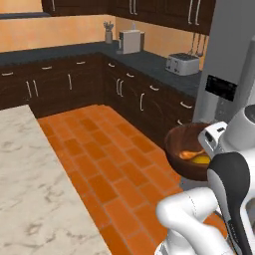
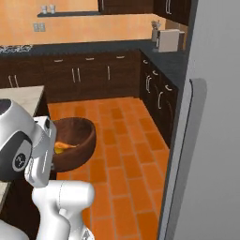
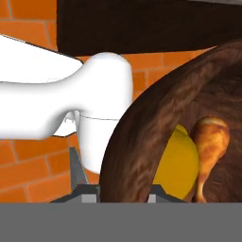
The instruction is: Pick the chicken drumstick and lemon from their plates and place them in the bowl. Then put the bowl in the fridge.
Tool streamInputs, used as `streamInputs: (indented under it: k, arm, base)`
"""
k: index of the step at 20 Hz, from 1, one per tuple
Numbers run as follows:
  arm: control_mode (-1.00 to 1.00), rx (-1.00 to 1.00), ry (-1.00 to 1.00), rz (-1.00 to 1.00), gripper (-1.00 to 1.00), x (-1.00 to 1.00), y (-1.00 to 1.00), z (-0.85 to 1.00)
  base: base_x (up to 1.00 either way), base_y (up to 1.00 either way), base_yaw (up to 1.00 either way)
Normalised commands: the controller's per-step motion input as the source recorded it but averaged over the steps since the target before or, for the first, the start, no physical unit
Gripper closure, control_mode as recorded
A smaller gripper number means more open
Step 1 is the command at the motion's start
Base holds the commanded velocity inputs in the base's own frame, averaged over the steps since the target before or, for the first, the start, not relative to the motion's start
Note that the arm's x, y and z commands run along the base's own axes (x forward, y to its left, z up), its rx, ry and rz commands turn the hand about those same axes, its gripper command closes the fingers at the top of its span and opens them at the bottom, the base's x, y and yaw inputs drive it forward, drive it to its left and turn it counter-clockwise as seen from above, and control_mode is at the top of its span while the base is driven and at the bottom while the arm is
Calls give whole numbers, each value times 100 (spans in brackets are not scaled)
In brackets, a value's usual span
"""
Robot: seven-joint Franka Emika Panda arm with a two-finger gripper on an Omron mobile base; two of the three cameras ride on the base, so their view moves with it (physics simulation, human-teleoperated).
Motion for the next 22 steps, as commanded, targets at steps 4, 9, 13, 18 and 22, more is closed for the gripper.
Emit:
streamInputs:
  k: [4,9,13,18,22]
  arm:
    - [100,0,0,0,100,0,0,0]
    - [100,0,0,0,100,0,0,0]
    - [100,0,0,0,100,0,0,0]
    - [100,0,0,0,100,0,0,0]
    - [100,0,0,0,100,0,0,0]
  base:
    - [100,-8,9]
    - [100,-4,1]
    - [100,0,-27]
    - [94,1,-60]
    - [79,0,-65]
